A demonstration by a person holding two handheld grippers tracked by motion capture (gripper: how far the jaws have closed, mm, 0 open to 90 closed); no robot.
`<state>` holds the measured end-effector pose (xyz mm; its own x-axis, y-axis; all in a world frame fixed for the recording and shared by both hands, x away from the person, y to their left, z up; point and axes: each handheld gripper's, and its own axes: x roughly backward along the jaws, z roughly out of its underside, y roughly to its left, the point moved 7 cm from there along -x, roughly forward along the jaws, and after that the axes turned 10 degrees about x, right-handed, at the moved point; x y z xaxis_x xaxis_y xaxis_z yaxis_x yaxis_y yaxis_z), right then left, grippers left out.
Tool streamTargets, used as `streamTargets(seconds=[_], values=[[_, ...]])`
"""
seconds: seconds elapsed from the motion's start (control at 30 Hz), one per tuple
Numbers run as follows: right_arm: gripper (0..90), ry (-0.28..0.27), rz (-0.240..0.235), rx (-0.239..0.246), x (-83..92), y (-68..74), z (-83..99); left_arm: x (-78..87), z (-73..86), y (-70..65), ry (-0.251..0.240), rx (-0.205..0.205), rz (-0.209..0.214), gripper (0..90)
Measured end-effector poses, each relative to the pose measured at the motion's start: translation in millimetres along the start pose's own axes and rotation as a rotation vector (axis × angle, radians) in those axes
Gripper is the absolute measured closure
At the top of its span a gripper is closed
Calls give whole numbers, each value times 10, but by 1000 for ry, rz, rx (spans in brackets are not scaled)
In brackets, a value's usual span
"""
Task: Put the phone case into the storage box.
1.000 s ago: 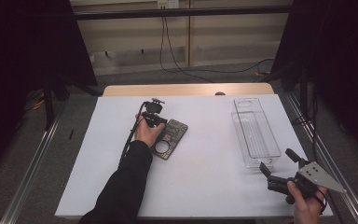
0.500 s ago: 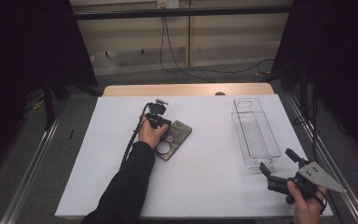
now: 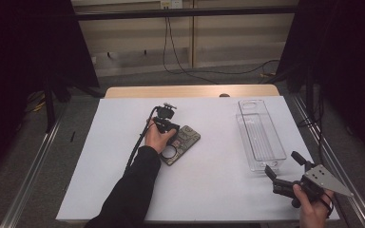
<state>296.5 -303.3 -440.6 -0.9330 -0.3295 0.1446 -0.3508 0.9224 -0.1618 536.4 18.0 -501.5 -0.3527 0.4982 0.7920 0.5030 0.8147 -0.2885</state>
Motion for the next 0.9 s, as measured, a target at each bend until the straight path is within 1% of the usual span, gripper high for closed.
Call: streamTargets(seconds=[0.07, 0.17, 0.23, 0.33, 0.4, 0.5, 0.57, 0.6, 0.63, 0.7, 0.73, 0.8, 0.83, 0.9], values=[[0, -1, -1, 1, 1, 3, -2, -7, 2, -24, -1, 1, 10, 900], [0, 0, -1, 1, -1, 2, -1, -13, 11, -50, -1, -1, 7, 900], [0, -1, -1, 1, 1, 1, -1, -17, 8, -61, -1, -10, 4, 900], [0, -1, 0, 1, 3, 0, -2, -35, -5, -60, -5, -6, 8, 900], [0, -1, 0, 0, 4, 0, -3, -55, -21, -57, -13, 15, 17, 900], [0, -1, -1, 0, 4, 0, -1, -81, -50, -63, -18, 23, 11, 900], [0, -2, -2, 2, 5, 1, -3, -95, -61, -101, -12, 5, 15, 900], [0, -2, -1, 1, 4, 0, -2, -105, -65, -125, -15, -2, 9, 900], [0, -2, -1, 1, 4, -2, -1, -116, -67, -152, -16, 3, 14, 900], [0, -2, -1, 1, 3, -5, 1, -132, -63, -189, -12, -14, 15, 900], [0, -1, 0, 2, 4, -5, 1, -140, -62, -216, -15, -9, 14, 900], [0, -2, -3, 4, 6, 1, -3, -141, -48, -252, 1, -27, 28, 900], [0, -2, -3, 2, 5, 1, -2, -147, -47, -271, -3, -30, 26, 900], [0, -1, -2, 1, 2, -1, 0, -152, -40, -309, 0, -34, 38, 900]])
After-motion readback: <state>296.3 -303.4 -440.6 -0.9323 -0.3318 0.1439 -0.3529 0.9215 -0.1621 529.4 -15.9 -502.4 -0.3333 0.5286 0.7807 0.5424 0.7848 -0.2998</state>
